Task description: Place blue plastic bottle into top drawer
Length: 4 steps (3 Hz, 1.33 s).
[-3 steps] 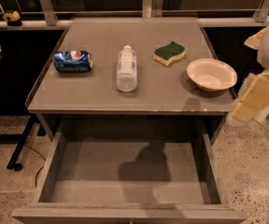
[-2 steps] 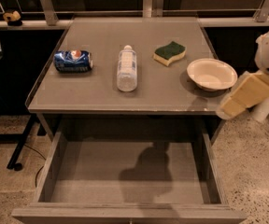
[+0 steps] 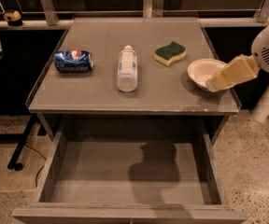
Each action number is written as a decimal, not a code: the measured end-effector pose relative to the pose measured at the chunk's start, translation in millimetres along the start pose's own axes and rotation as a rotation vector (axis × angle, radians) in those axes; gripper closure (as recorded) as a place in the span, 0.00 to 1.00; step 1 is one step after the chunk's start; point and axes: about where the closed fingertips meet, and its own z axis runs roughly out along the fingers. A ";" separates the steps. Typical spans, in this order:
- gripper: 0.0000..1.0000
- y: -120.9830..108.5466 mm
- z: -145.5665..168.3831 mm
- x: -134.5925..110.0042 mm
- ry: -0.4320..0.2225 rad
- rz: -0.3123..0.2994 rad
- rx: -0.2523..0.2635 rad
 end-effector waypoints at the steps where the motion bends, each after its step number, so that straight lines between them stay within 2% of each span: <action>1: 0.00 0.7 -0.9 -1.6 -0.003 0.080 0.000; 2: 0.00 0.8 -1.2 -4.0 -0.026 0.114 -0.001; 3: 0.00 0.2 14.8 -17.2 -0.056 0.285 -0.068; 4: 0.00 0.1 34.9 -36.9 -0.062 0.517 -0.156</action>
Offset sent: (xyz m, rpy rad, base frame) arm 0.0028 0.0020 0.0041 0.1340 -0.0359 -0.1005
